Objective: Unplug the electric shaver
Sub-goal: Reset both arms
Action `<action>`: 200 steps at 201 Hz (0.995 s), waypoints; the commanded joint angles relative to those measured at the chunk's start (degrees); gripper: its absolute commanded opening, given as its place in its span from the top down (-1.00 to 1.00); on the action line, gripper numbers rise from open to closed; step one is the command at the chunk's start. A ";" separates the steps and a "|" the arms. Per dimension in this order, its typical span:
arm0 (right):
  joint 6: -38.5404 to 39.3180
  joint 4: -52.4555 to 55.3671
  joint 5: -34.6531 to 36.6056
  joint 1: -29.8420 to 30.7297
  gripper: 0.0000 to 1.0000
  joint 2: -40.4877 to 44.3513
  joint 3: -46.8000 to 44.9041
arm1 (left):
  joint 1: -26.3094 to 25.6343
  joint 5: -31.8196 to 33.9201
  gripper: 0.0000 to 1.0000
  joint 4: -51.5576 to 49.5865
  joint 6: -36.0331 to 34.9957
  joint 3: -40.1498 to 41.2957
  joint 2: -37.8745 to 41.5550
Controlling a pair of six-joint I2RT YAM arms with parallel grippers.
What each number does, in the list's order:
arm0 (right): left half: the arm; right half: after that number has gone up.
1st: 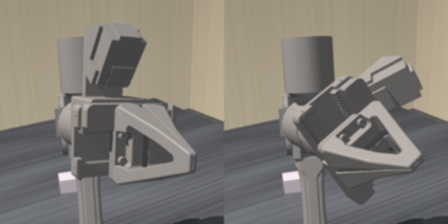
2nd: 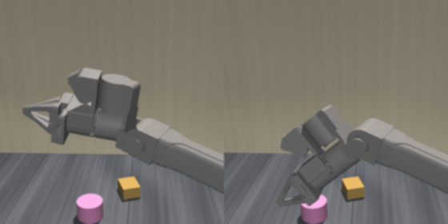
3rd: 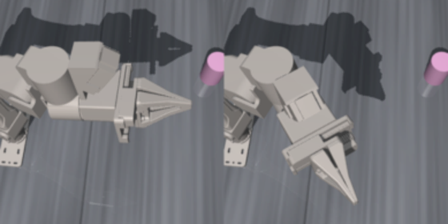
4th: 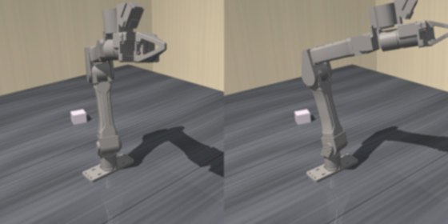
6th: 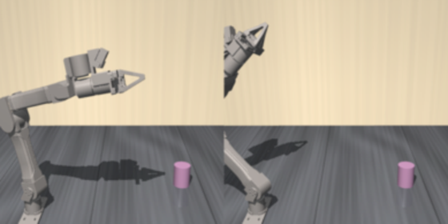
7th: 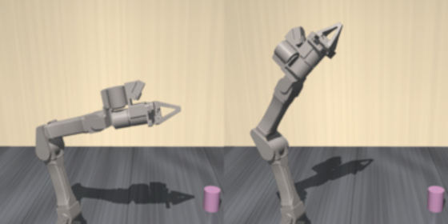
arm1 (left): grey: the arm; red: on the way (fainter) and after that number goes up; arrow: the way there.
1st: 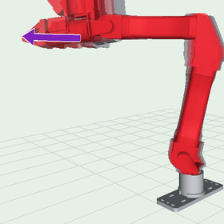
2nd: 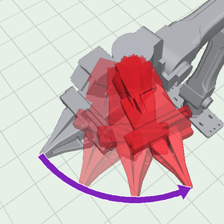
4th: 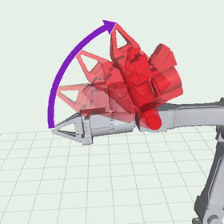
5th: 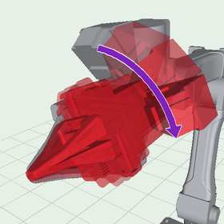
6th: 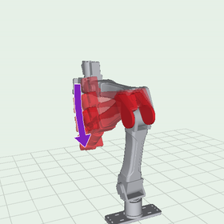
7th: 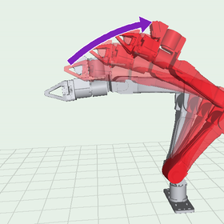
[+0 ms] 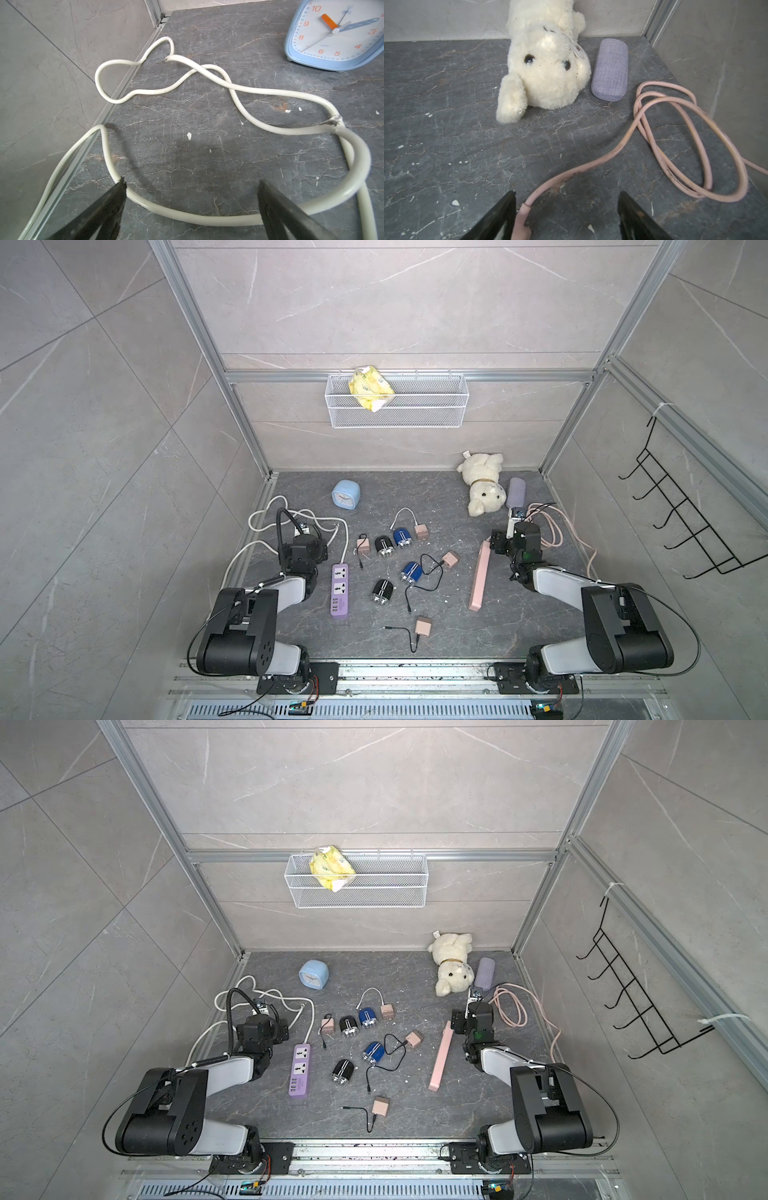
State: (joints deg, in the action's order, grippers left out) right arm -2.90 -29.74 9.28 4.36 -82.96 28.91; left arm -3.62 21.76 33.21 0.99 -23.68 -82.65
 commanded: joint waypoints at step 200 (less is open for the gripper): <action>3.09 -25.88 2.30 3.44 -0.98 -5.11 -9.88 | 4.76 -9.54 -0.99 16.75 0.85 3.71 -3.39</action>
State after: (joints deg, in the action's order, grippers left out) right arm -0.36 -53.89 10.74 7.55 -87.55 19.53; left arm 0.91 12.84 46.74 1.52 -19.90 -86.61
